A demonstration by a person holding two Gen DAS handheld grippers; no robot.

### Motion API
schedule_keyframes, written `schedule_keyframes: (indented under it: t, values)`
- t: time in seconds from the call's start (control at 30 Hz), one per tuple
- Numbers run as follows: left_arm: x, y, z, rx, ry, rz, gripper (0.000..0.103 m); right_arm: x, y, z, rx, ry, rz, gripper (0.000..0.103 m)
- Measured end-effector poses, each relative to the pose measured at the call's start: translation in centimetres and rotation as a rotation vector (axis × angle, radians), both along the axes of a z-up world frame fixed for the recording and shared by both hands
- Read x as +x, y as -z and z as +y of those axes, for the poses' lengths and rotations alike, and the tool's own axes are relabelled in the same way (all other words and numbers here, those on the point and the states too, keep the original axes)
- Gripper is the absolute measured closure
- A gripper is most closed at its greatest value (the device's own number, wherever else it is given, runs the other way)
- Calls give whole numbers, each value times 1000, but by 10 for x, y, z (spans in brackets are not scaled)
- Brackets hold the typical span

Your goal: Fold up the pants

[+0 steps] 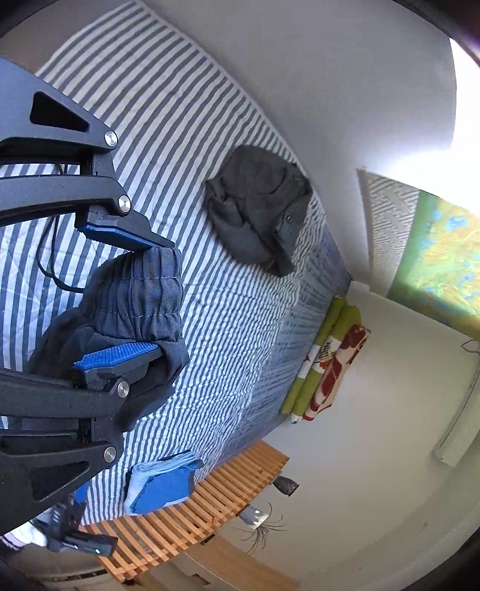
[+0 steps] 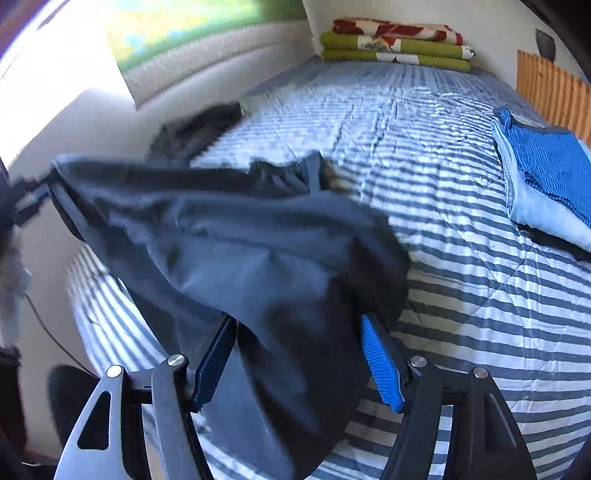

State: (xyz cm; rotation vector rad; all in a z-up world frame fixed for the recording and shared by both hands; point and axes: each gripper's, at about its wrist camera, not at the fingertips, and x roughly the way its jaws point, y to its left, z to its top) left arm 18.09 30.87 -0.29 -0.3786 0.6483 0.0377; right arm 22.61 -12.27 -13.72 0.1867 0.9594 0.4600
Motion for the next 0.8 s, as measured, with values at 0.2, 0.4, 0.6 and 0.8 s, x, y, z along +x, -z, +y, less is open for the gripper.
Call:
schedule_keyframes:
  t: [0.2, 0.4, 0.6, 0.8]
  values:
    - [-11, -16, 6, 45, -17, 6, 54, 19, 1, 0, -70, -12, -23, 37]
    - [-13, -22, 7, 44, -35, 16, 54, 33, 21, 48, -158, -96, -32, 66]
    - [-22, -64, 0, 86, -41, -27, 54, 30, -36, 25, -93, 27, -118, 100]
    - [-58, -159, -30, 157, -19, -198, 54, -5, -180, -16, -55, 166, -386, 101]
